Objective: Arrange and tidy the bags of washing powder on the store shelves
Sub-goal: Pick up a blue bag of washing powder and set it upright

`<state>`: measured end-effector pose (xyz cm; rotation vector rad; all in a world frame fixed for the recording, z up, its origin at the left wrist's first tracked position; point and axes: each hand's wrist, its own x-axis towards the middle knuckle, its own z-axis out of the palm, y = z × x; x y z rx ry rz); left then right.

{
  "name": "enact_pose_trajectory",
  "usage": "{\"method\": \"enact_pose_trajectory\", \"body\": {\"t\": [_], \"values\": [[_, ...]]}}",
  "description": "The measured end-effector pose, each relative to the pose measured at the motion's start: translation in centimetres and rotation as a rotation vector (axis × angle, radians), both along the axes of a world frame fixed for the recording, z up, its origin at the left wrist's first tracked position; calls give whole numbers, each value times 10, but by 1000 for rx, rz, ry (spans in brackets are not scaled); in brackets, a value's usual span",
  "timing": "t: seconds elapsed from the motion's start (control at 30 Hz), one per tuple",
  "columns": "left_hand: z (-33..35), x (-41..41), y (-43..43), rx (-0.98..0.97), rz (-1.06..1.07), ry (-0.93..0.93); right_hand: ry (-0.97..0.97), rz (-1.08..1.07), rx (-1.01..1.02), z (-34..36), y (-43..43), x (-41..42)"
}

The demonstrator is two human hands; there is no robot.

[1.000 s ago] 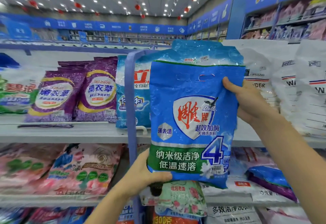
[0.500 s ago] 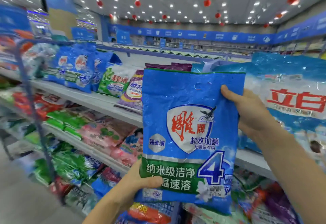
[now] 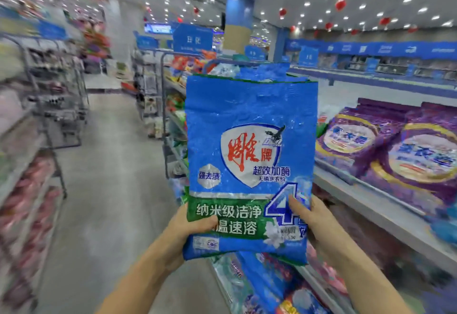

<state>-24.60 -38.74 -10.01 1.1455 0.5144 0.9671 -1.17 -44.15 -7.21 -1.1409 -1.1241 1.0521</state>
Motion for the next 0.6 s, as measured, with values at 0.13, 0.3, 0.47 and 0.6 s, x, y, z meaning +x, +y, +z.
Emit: {"method": "enact_pose_trajectory", "body": {"t": [0.13, 0.3, 0.47, 0.6], "values": [[-6, -39, 54, 18, 40, 26, -67, -167, 68, -17, 64, -49], [-5, -91, 150, 25, 36, 143, -94, -287, 161, -22, 148, -103], [-11, -128, 245, -18, 32, 142, -78, -366, 180, -24, 235, -143], [-20, -127, 313, 17, 45, 181, -95, -440, 175, -28, 292, -148]]}}
